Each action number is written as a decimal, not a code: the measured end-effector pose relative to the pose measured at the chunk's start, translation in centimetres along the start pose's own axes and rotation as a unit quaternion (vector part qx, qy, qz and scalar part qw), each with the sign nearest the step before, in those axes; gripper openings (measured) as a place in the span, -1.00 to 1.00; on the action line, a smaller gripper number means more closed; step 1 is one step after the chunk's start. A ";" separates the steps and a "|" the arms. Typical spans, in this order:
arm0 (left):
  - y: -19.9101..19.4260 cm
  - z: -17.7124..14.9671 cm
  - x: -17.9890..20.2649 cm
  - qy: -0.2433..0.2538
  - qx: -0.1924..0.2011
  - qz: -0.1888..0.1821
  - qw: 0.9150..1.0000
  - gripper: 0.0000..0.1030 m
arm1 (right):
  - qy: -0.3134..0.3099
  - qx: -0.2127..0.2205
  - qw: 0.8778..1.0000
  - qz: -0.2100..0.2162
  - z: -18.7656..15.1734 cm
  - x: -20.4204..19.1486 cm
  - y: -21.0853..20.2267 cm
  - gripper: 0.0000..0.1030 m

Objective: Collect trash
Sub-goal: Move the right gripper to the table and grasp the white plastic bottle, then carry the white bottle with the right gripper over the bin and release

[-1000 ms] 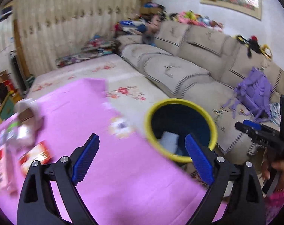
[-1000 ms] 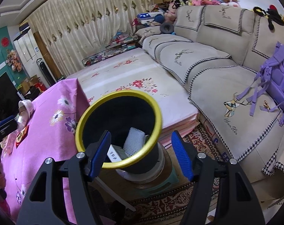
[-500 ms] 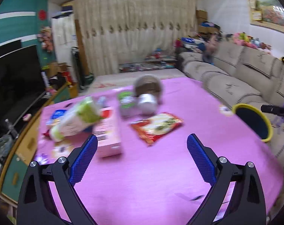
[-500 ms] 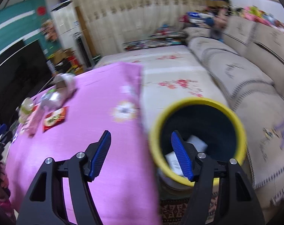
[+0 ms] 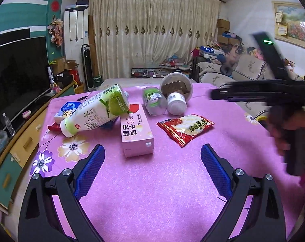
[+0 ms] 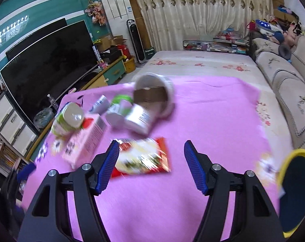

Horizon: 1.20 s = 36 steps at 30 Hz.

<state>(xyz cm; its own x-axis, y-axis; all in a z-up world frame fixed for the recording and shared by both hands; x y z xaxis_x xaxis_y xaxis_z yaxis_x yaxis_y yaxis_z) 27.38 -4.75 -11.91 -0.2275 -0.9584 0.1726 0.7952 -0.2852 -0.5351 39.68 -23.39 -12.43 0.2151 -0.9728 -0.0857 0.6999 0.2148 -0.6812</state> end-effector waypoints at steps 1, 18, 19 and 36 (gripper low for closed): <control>-0.3 -0.1 0.3 0.001 0.003 0.000 1.000 0.84 | 0.002 0.000 1.000 -0.001 0.3 -0.3 0.8 0.23; -1.0 -0.6 1.0 0.004 0.008 -0.013 1.000 0.84 | 0.075 -0.034 0.995 -0.049 1.9 -0.8 9.4 0.23; -1.0 -0.6 1.1 0.004 0.007 -0.014 1.000 0.84 | 0.079 -0.037 0.995 -0.048 2.0 -0.8 9.7 0.23; -1.3 -1.1 1.4 0.010 0.005 -0.015 1.000 0.84 | 0.040 -0.018 0.999 -0.024 0.8 -1.3 4.5 -0.11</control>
<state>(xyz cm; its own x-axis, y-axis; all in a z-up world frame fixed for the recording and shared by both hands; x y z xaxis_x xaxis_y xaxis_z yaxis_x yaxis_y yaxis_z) 25.44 -5.73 -11.88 -0.2622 -0.9496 0.1721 0.7936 -0.3136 -0.5214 43.06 -21.09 -14.82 0.1249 -0.9861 -0.1095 0.6822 0.1655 -0.7122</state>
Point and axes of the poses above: each gripper's, at about its wrist camera, not at the fingertips, and y roughly the way its jaws point, x to its right, z to its top, the point moved 7 cm from there along y, roughly the way its jaws point, and after that the axes turned 11 degrees about -y, right-handed, at the moved point
